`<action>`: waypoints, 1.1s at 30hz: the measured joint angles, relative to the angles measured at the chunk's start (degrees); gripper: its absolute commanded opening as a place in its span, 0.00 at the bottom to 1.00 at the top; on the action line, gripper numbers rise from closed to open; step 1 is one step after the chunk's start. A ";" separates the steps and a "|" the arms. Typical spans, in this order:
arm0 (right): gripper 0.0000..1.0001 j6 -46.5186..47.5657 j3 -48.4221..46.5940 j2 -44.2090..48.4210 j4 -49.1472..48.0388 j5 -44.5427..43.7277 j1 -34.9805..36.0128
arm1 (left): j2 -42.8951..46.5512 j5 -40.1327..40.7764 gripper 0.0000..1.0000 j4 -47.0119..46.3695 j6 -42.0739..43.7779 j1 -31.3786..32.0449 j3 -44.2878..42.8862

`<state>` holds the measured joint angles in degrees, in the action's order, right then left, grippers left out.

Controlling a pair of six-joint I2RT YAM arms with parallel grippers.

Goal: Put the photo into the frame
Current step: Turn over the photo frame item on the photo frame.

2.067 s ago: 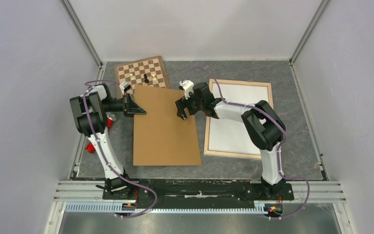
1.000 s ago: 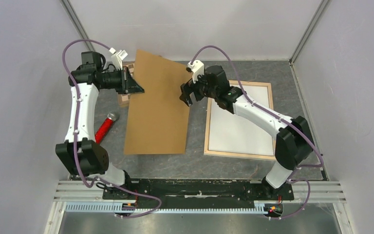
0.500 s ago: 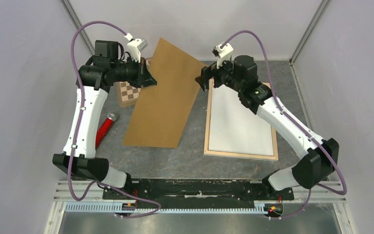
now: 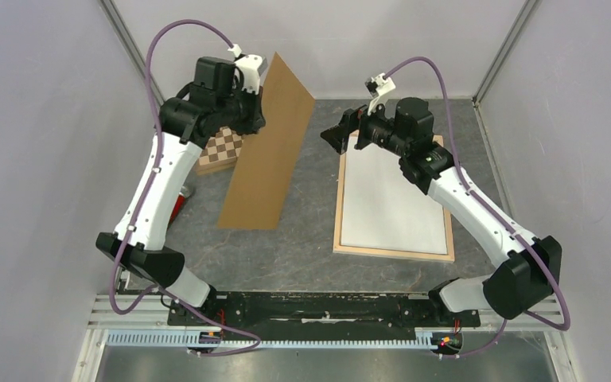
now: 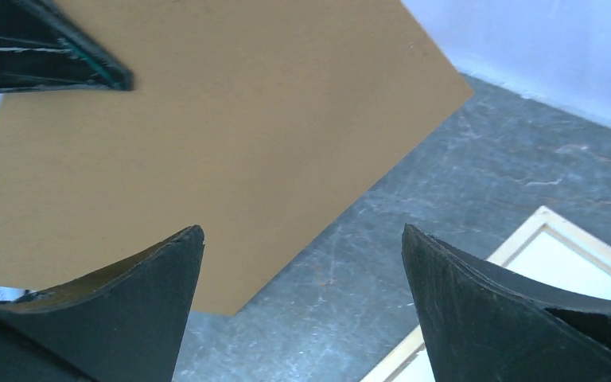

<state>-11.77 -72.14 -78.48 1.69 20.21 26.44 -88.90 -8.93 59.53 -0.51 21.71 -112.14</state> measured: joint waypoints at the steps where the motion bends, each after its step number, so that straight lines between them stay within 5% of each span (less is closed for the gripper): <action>1: 0.98 -1.03 0.55 -0.02 -0.72 0.98 0.09 | -0.39 1.97 0.02 -0.55 -0.79 0.83 0.00; 12: 0.98 -5.16 2.03 -0.48 -2.34 3.58 6.88 | -2.67 16.00 0.02 -10.19 -11.26 5.60 6.34; 33: 0.98 -15.45 -0.70 -4.68 -2.01 6.54 7.65 | -13.18 23.12 0.02 -7.69 -20.63 11.93 -1.09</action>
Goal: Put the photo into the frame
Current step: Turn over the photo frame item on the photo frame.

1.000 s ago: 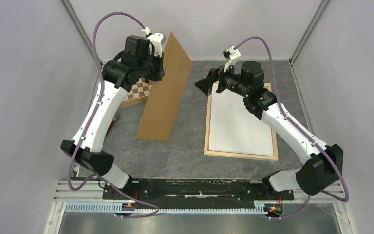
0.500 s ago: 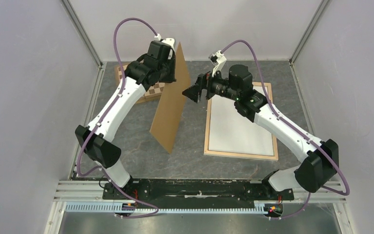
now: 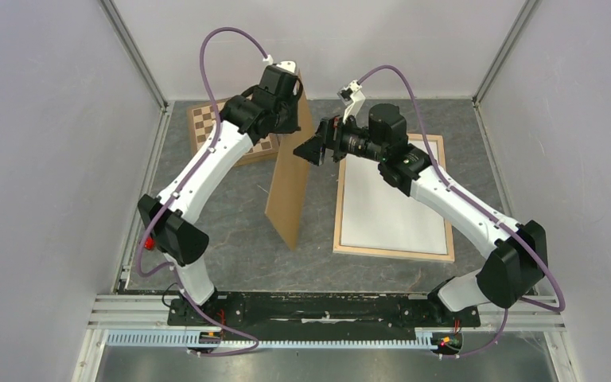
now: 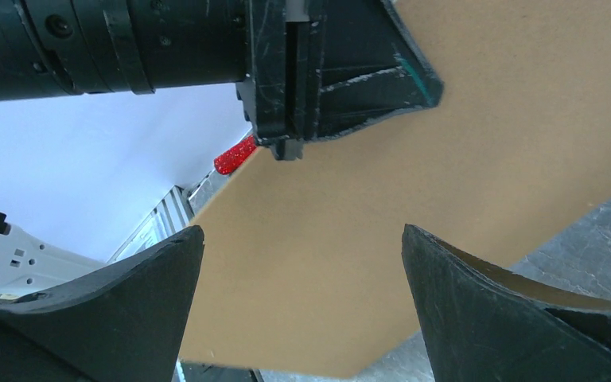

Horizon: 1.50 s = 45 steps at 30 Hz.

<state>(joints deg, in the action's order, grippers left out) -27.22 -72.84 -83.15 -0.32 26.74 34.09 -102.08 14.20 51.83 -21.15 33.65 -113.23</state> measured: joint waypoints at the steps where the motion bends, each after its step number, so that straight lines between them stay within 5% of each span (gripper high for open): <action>1: 0.98 -0.04 -0.02 0.00 0.00 0.02 0.00 | -0.39 0.55 0.02 -0.20 -1.20 0.48 -0.39; 28: 0.97 -0.20 0.02 1.75 4.92 -1.16 -0.17 | -3.28 5.49 0.02 -0.83 -4.92 6.03 -3.72; 45: 0.97 -0.20 -2.95 1.79 6.88 0.00 0.31 | -1.49 14.97 0.02 -4.35 4.81 7.82 -5.20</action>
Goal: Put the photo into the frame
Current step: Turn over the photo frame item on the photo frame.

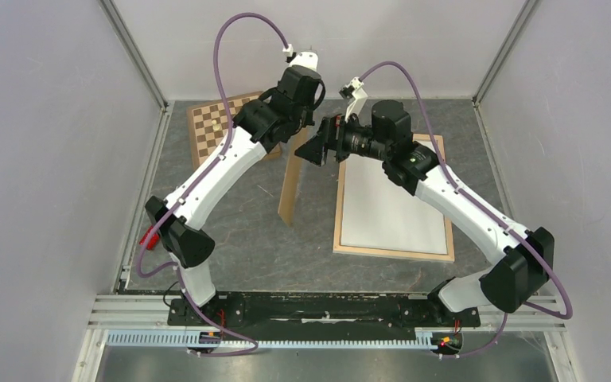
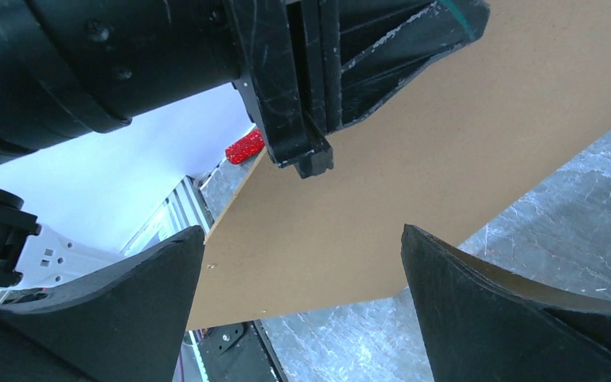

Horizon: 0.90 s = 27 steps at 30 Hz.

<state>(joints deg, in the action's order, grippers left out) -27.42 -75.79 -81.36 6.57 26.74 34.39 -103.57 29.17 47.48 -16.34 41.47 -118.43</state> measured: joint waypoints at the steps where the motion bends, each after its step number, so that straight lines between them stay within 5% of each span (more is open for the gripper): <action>1: 0.97 0.00 -0.28 0.00 -0.02 0.15 0.00 | 0.00 0.85 0.02 -0.15 1.05 0.33 -0.31; 15: 0.97 3.67 1.05 1.55 0.85 -2.45 -1.73 | -0.42 14.73 0.02 -5.01 8.52 5.09 -0.66; 27: 0.98 4.50 13.35 6.84 -4.39 -0.11 -5.57 | -5.16 19.02 0.02 -6.91 9.62 8.55 -0.15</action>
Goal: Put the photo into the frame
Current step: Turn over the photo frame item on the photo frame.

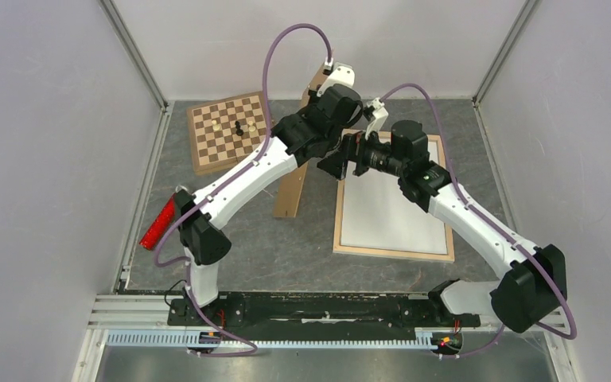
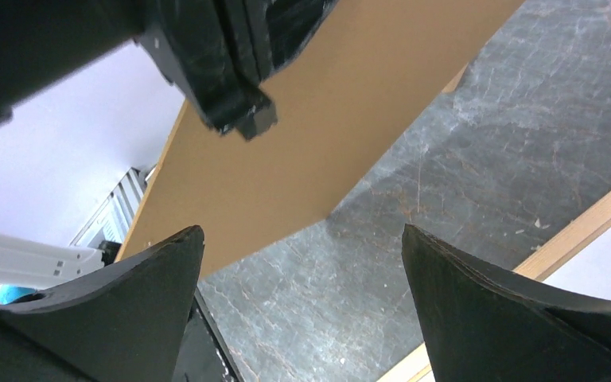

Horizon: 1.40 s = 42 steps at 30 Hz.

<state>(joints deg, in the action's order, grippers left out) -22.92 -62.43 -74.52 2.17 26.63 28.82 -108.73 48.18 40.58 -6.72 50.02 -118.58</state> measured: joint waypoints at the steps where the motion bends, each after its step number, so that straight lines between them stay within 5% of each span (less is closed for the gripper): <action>1: 0.98 -0.24 1.27 0.42 -1.20 0.79 -0.24 | -0.76 0.33 0.02 -0.02 0.04 0.07 -0.48; 15: 0.95 -8.09 20.39 4.96 -21.51 9.66 -4.59 | -12.22 4.66 0.02 2.25 0.04 0.63 -8.74; 42: 0.96 -21.73 36.59 4.26 -49.40 5.86 -3.02 | -22.93 6.86 0.02 8.81 -0.26 2.36 -16.55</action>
<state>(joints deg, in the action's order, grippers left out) -44.64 -25.85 -70.26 -47.22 32.49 25.80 -131.66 55.05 49.39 -6.98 52.38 -135.13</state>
